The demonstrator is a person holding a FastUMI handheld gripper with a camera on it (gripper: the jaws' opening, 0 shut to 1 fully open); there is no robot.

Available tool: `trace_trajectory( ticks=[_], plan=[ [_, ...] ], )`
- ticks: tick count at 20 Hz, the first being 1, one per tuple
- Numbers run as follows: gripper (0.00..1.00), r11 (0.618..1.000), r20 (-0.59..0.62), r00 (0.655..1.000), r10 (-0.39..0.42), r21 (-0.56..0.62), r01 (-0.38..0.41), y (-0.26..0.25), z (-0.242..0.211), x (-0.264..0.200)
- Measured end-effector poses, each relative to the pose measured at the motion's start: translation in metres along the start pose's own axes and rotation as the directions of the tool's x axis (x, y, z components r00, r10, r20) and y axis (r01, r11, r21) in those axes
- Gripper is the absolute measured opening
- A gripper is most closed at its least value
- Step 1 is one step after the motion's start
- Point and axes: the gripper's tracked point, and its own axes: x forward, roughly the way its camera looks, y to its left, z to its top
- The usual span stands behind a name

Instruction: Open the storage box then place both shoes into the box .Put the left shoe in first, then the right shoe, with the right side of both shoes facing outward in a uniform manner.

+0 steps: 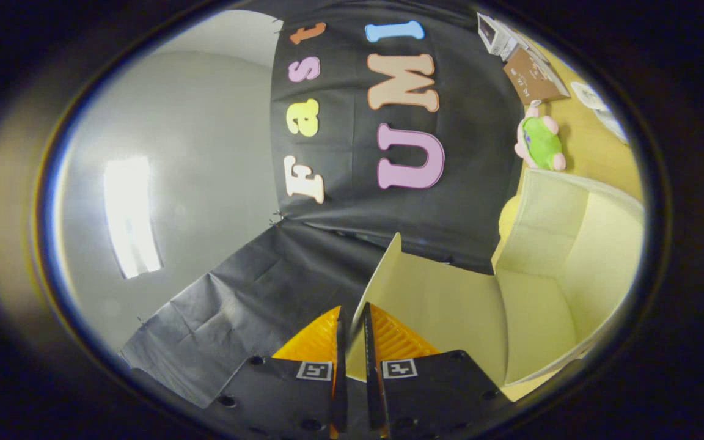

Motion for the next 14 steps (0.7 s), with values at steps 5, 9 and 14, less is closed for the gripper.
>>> trace_trajectory(
  ticks=[5, 9, 14],
  plan=[
    [0.16, 0.99, -0.17, 0.984, -0.05, -0.136, 0.027, -0.003, -0.078, 0.012],
    [0.47, 0.963, -0.278, 0.944, -0.18, -0.247, 0.111, -0.041, -0.119, 0.006],
    [0.87, 0.907, -0.267, 0.928, -0.262, -0.396, 0.142, -0.064, -0.104, -0.001]
  ],
)
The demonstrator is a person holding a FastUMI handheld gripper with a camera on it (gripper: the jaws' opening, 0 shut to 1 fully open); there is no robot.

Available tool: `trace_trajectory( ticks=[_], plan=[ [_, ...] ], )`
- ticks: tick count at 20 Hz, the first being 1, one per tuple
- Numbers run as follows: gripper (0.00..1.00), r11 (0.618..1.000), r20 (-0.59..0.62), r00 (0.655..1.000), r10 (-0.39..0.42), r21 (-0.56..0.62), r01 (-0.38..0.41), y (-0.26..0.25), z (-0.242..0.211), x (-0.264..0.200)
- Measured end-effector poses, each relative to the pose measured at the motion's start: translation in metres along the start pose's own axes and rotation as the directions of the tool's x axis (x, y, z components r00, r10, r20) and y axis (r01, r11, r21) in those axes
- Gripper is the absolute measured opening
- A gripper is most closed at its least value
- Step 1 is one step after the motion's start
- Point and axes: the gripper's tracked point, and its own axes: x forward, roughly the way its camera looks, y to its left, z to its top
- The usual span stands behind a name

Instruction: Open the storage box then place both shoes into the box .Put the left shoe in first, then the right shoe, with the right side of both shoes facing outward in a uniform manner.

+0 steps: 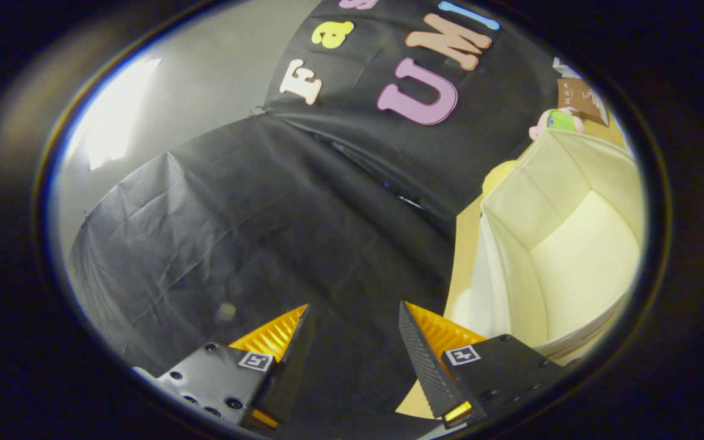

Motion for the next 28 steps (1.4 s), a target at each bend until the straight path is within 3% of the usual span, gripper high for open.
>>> trace_trajectory(
  ticks=[6, 11, 14, 18, 23, 26, 28],
  plan=[
    [0.89, 0.96, 0.088, 0.989, -0.116, -0.247, 0.134, -0.026, 0.055, -0.05],
    [0.9, 0.844, 0.233, 0.938, -0.255, -0.42, 0.333, -0.067, 0.142, -0.094],
    [0.91, 0.777, 0.324, 0.879, -0.349, -0.424, 0.465, -0.098, 0.188, -0.128],
    [0.92, 0.627, 0.392, 0.748, -0.536, -0.408, 0.663, -0.152, 0.233, -0.18],
    [0.92, 0.56, 0.385, 0.653, -0.652, -0.336, 0.757, -0.215, 0.261, -0.217],
    [0.92, 0.545, 0.329, 0.615, -0.717, -0.285, 0.788, -0.261, 0.259, -0.234],
    [0.92, 0.507, 0.276, 0.57, -0.774, -0.269, 0.819, -0.291, 0.249, -0.249]
  ],
)
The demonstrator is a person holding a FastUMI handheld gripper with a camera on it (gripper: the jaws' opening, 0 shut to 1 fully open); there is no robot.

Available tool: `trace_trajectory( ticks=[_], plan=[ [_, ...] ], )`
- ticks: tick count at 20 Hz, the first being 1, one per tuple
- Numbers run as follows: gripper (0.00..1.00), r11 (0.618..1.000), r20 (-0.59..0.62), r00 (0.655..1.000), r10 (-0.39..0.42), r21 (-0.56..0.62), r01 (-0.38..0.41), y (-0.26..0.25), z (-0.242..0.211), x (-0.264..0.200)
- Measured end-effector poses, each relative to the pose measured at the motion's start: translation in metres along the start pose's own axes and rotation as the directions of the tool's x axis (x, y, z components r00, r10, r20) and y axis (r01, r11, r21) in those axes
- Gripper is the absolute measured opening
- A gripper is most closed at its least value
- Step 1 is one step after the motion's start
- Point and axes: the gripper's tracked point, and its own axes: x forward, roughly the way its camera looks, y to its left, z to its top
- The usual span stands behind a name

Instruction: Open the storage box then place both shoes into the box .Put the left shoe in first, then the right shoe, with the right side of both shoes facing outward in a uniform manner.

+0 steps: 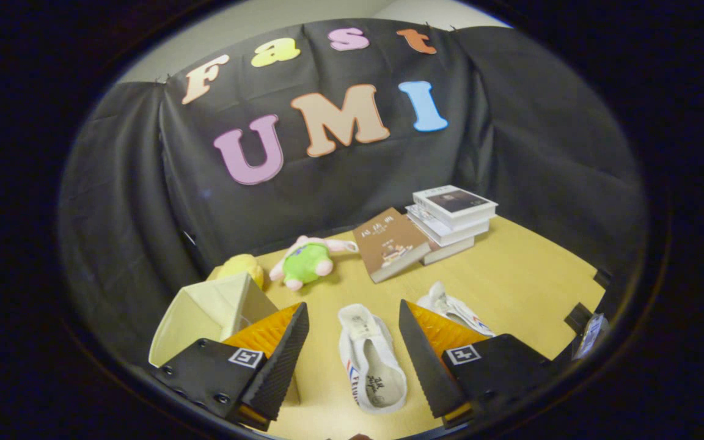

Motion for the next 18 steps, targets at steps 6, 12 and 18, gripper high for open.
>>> trace_trajectory(
  ticks=[6, 12, 18],
  plan=[
    [0.93, 0.996, -0.239, 0.967, -0.089, -0.039, 0.082, -0.046, -0.06, 0.018],
    [0.93, 0.976, -0.399, 0.902, -0.165, -0.199, 0.091, -0.062, -0.109, 0.014],
    [0.92, 0.97, -0.45, 0.883, -0.133, -0.243, 0.022, -0.041, -0.128, 0.04]
  ],
)
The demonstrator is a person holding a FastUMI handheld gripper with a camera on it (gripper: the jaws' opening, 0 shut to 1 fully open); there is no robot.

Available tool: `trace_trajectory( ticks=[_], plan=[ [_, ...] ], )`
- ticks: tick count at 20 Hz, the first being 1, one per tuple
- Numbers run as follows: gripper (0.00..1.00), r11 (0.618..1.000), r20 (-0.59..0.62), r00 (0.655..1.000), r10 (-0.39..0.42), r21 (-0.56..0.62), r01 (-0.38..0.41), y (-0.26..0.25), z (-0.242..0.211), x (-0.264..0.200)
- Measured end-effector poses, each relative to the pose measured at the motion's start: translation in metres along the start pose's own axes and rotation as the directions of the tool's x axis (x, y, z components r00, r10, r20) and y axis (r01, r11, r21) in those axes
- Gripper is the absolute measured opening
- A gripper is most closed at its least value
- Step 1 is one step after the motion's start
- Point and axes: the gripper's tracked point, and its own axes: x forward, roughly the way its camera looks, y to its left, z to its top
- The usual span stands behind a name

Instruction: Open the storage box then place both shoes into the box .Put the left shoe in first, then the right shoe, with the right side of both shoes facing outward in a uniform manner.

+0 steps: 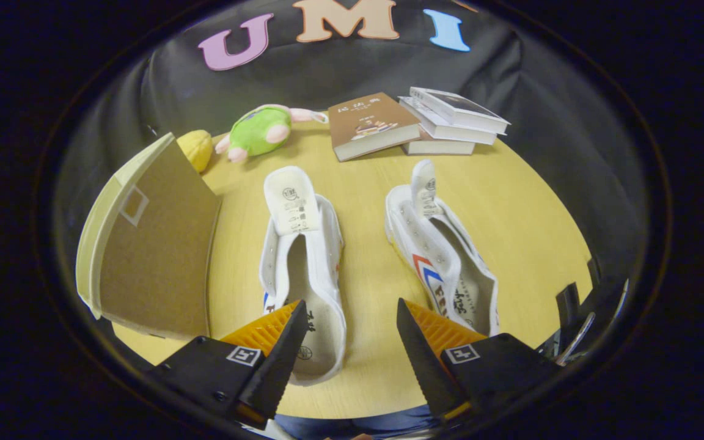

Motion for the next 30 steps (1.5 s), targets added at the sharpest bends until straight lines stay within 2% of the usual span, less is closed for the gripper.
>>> trace_trajectory(
  ticks=[3, 6, 10, 15, 18, 21, 24, 30],
  plan=[
    [0.92, 0.997, -0.072, 0.996, -0.056, -0.065, 0.051, -0.01, -0.002, 0.015],
    [0.91, 0.998, -0.106, 0.993, -0.046, -0.039, 0.042, -0.012, 0.004, 0.027],
    [0.9, 0.999, -0.096, 0.995, 0.011, 0.031, -0.008, -0.002, 0.029, 0.042],
    [0.88, 1.0, -0.193, 0.981, 0.031, 0.011, -0.029, 0.005, 0.03, 0.058],
    [0.8, 0.999, -0.216, 0.976, 0.04, 0.031, -0.034, 0.006, 0.032, 0.06],
    [0.58, 0.996, -0.224, 0.97, 0.09, 0.034, -0.085, 0.02, 0.032, 0.062],
    [0.36, 0.997, -0.21, 0.975, 0.078, 0.028, -0.074, 0.022, 0.032, 0.062],
    [0.26, 0.994, -0.197, 0.975, 0.099, 0.072, -0.086, 0.025, 0.03, 0.059]
  ],
)
